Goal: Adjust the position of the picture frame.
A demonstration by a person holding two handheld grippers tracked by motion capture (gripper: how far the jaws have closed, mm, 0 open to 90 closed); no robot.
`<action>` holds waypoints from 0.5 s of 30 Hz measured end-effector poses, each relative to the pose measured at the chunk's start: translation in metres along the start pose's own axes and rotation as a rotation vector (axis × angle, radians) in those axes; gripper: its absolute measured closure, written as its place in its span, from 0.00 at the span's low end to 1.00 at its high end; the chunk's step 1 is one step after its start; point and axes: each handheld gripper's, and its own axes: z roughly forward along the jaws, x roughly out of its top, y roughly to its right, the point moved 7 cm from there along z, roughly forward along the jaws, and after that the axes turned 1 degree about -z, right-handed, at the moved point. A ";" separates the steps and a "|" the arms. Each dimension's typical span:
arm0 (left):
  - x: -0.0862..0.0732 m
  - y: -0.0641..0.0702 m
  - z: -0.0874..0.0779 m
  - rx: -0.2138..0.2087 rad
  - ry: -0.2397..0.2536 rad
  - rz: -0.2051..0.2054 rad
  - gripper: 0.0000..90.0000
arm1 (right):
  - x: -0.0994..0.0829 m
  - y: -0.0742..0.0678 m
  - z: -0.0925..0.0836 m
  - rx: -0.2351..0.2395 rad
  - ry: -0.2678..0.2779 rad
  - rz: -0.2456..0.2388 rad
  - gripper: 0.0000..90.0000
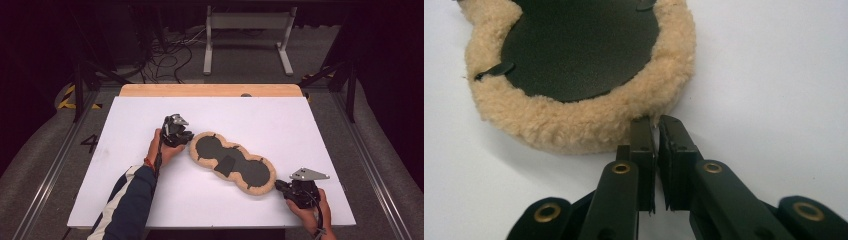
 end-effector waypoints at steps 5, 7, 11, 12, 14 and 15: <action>0.000 0.007 0.000 -0.040 -0.008 0.063 0.98 | -0.001 0.000 0.001 -0.002 0.007 0.022 0.96; -0.002 0.008 -0.002 -0.063 -0.009 0.078 0.99 | -0.001 0.000 0.001 -0.010 0.011 0.027 0.97; -0.008 0.011 -0.006 -0.079 -0.013 0.092 1.00 | -0.001 0.002 0.001 -0.019 0.020 0.053 1.00; -0.009 0.012 -0.008 -0.083 -0.014 0.097 1.00 | -0.001 0.002 0.001 -0.018 0.021 0.062 1.00; -0.014 0.013 -0.012 -0.088 -0.015 0.105 1.00 | -0.001 0.003 0.002 -0.021 0.023 0.059 1.00; -0.017 0.014 -0.014 -0.088 -0.010 0.104 1.00 | 0.000 0.004 0.002 -0.023 0.023 0.062 1.00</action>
